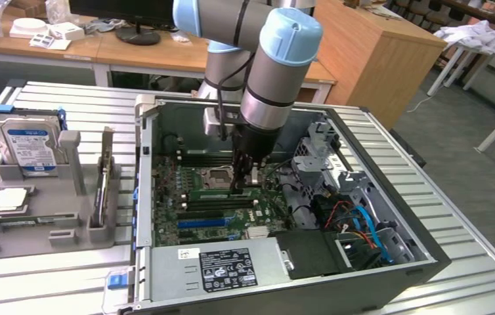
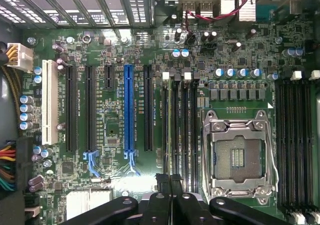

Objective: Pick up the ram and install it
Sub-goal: 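Insert the ram into the slot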

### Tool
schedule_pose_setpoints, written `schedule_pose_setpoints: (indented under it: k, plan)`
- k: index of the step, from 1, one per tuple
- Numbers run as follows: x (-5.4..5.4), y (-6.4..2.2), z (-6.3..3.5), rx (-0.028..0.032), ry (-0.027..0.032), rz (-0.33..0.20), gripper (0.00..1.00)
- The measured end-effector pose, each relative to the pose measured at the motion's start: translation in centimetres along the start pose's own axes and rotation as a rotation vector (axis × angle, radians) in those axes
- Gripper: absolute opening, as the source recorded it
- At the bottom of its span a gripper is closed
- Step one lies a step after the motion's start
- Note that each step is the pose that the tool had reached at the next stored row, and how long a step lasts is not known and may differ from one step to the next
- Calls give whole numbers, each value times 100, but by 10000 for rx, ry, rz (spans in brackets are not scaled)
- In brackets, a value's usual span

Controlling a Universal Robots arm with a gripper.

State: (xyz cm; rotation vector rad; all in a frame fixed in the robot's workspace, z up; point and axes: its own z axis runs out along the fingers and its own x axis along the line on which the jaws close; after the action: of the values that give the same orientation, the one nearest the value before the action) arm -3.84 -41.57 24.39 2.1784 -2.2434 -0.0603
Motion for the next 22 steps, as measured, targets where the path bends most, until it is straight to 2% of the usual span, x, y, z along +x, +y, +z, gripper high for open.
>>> schedule_pose_setpoints:
  k: [22]
  plan:
    - [-5, -2, 63, 0, -1, -1, 12]
